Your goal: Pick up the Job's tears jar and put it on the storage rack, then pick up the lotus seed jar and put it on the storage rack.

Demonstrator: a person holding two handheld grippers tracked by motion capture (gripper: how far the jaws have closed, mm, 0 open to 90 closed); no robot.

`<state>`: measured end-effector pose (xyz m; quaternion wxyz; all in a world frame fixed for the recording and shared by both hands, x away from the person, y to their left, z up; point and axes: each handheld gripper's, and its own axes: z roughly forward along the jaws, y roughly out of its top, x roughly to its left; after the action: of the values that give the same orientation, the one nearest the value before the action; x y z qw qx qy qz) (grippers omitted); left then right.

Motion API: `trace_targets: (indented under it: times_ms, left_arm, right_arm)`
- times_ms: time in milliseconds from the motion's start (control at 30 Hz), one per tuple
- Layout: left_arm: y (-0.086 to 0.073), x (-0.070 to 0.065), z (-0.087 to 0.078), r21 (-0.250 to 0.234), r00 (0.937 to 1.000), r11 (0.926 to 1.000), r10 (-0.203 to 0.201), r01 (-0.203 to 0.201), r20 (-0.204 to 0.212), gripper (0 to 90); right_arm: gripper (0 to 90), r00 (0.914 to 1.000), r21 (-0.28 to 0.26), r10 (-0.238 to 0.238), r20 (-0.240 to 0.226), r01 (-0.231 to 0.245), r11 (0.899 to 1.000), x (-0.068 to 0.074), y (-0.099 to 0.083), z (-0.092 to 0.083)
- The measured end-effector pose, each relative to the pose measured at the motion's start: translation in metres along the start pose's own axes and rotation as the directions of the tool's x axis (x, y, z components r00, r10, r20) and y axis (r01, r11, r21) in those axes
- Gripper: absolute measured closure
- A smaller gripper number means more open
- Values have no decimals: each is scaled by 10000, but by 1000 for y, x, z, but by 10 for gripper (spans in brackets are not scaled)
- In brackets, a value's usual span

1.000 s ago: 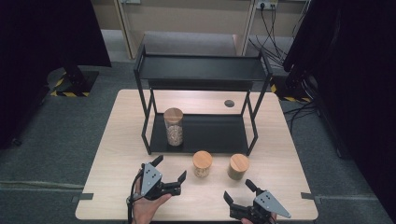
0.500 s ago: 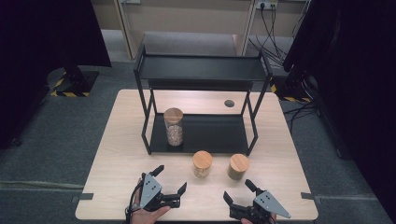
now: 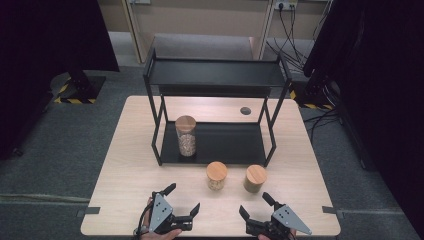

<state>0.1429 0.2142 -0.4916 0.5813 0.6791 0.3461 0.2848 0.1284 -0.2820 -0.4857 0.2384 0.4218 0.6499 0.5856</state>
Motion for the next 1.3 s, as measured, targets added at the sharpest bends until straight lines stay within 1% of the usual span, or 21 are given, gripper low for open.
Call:
trace_targets:
  times_ms: [133, 400, 1167, 1300]
  left_arm:
    - [-2, 1, -1, 17, 10000, 10000, -63, 63, 4, 16]
    - [-3, 2, -2, -8, 10000, 10000, -52, 52, -79, 15]
    - [-4, 2, -2, 20, 9999, 10000, -80, 80, -104, 15]
    - [-4, 2, -1, 26, 9999, 10000, -76, 76, -111, 15]
  right_arm:
    - [36, 10000, -3, 4, -3, -4, 10000, 0, 0, 0]
    - [36, 10000, -83, 8, 10, -8, 10000, -1, 0, -2]
    - [36, 10000, -129, -13, 11, 14, 9999, 0, 0, -3]
    - [37, 9997, -162, -199, -131, 197, 9997, 2, 1, -2]
